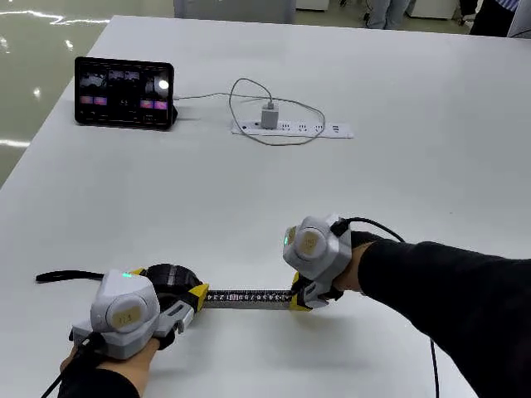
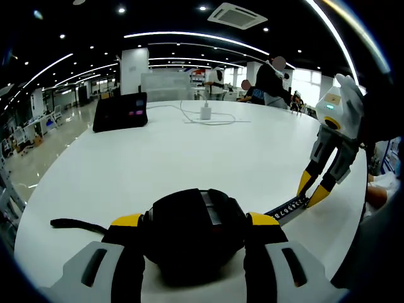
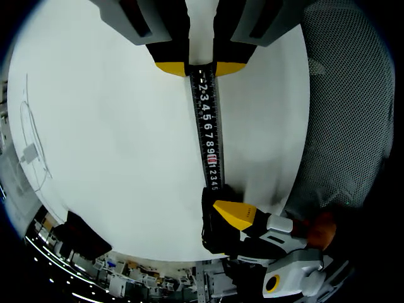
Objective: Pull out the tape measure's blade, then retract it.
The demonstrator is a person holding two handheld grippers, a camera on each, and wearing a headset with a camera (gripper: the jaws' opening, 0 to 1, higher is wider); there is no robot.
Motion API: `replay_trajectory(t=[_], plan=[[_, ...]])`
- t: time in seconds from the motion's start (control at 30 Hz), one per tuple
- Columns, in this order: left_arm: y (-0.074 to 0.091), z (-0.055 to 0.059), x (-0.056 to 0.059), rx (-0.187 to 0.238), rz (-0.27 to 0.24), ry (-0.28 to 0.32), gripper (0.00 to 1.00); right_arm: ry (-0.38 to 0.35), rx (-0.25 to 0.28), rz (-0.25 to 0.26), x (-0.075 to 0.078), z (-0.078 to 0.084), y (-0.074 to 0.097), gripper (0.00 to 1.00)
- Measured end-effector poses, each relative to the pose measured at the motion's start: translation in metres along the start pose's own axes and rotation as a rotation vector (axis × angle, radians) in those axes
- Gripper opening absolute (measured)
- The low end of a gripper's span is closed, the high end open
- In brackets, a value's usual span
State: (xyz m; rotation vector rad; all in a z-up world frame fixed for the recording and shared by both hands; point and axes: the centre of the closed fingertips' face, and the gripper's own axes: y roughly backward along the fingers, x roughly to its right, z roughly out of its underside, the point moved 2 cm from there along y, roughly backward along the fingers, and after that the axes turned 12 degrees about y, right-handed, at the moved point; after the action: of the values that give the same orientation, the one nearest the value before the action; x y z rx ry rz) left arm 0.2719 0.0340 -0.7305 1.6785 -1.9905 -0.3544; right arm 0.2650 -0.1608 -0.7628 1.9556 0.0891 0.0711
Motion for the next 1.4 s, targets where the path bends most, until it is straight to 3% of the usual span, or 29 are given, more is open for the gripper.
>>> replay_trajectory(t=[0.4, 0.87, 1.4], plan=[[0.0, 0.001, 0.0, 0.0, -0.002, -0.009, 0.59, -0.008, 0.001, 0.008, 0.001, -0.003, -0.002, 0.1], [0.002, 0.0, -0.002, 0.006, 0.02, 0.022, 0.58, -0.022, 0.008, 0.02, 0.002, -0.006, -0.004, 0.1], [0.003, 0.0, -0.002, 0.004, 0.028, 0.038, 0.58, 0.007, 0.017, 0.016, 0.002, -0.012, -0.006, 0.1]])
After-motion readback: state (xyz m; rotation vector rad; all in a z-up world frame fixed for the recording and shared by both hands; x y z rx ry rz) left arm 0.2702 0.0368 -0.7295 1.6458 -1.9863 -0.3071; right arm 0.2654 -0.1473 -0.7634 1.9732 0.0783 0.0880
